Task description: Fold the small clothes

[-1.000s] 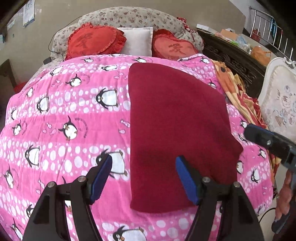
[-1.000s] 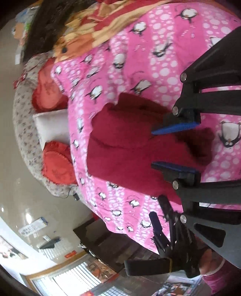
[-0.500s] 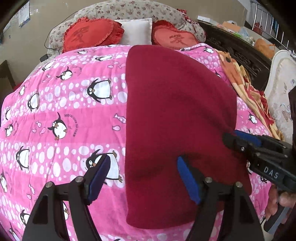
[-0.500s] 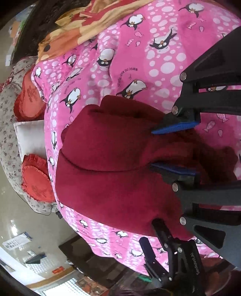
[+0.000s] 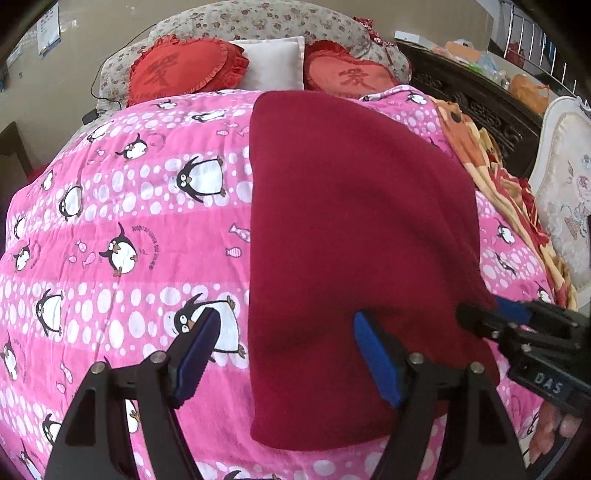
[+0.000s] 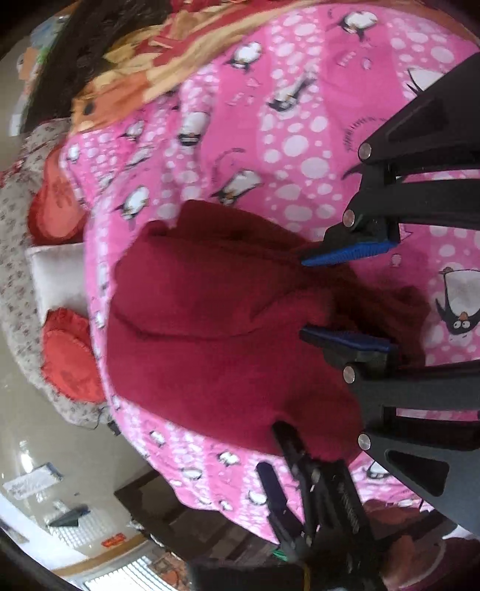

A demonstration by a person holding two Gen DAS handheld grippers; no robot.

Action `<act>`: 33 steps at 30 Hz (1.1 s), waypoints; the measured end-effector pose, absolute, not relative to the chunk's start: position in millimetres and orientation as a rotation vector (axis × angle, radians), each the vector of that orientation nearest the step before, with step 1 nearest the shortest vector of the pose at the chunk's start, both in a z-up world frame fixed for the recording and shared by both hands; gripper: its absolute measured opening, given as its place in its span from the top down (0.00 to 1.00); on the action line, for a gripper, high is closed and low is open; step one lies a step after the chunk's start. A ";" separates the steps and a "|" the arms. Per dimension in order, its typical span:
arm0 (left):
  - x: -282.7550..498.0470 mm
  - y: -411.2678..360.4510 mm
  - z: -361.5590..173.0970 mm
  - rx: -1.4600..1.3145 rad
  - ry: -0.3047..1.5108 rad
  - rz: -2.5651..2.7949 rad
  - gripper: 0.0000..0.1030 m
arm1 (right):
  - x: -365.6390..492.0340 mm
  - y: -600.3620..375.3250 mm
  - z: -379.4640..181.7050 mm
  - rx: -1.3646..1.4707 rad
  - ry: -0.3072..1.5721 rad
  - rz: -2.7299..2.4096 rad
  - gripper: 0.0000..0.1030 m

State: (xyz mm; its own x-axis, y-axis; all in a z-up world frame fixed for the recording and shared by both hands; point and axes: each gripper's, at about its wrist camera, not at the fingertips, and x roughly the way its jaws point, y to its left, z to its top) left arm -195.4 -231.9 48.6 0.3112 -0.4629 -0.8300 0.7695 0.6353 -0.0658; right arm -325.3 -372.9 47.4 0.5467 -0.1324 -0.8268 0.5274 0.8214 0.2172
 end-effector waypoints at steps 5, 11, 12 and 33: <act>-184.3 -224.8 52.6 0.294 1.010 -0.876 0.22 | -333.4 -386.5 39.4 0.602 0.869 -0.361 0.85; -153.8 -218.7 57.0 0.106 1.080 -0.923 0.11 | -354.6 -416.3 52.5 0.710 0.691 -0.356 0.48; -151.4 -221.1 56.8 0.101 1.086 -0.927 0.11 | -353.9 -422.7 50.7 0.734 0.669 -0.339 0.45; -148.0 -236.2 67.5 0.135 1.116 -1.067 0.51 | -294.9 -436.1 47.0 0.821 0.668 -0.189 0.81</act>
